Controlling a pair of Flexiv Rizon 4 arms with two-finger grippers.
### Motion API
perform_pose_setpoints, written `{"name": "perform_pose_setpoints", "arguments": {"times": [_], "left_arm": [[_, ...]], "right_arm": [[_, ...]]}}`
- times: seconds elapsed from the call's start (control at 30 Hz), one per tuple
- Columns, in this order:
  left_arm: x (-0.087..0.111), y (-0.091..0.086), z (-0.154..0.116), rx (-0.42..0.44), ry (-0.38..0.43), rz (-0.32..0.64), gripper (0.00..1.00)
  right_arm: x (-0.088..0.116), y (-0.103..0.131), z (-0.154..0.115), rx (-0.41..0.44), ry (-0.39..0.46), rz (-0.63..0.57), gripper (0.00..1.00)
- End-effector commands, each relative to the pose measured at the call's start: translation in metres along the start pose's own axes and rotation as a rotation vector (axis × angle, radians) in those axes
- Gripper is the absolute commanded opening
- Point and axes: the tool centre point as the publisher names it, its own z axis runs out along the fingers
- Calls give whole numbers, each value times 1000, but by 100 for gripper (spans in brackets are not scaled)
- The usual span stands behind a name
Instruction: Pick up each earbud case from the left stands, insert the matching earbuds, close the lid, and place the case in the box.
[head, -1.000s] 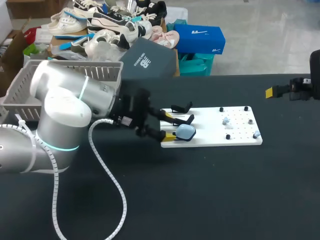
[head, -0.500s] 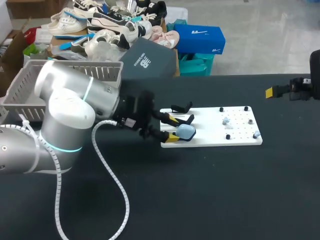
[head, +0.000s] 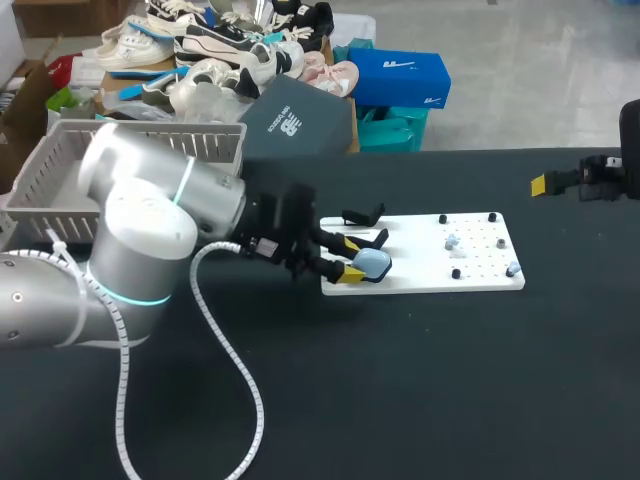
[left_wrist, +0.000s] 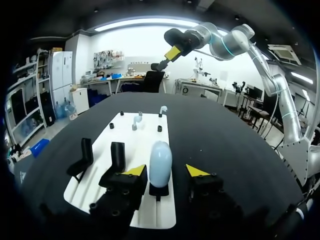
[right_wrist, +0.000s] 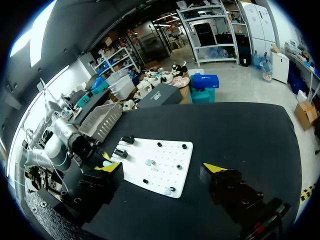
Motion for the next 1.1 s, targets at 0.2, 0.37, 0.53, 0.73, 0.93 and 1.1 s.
{"name": "perform_pose_setpoints", "arguments": {"times": [0.2, 0.37, 0.53, 0.73, 0.93, 1.1], "left_arm": [[2, 5, 7, 20, 18, 6, 47], [4, 6, 9, 15, 25, 8, 47], [5, 6, 9, 13, 25, 6, 46], [4, 7, 11, 14, 25, 5, 43], [4, 4, 12, 21, 20, 5, 40], [5, 4, 11, 21, 20, 3, 33]], "right_arm": [[0, 0, 0, 0, 0, 0, 100], [0, 0, 0, 0, 0, 0, 100], [0, 0, 0, 0, 0, 0, 100], [0, 0, 0, 0, 0, 0, 100], [0, 0, 0, 0, 0, 0, 100], [0, 0, 0, 0, 0, 0, 100]]}}
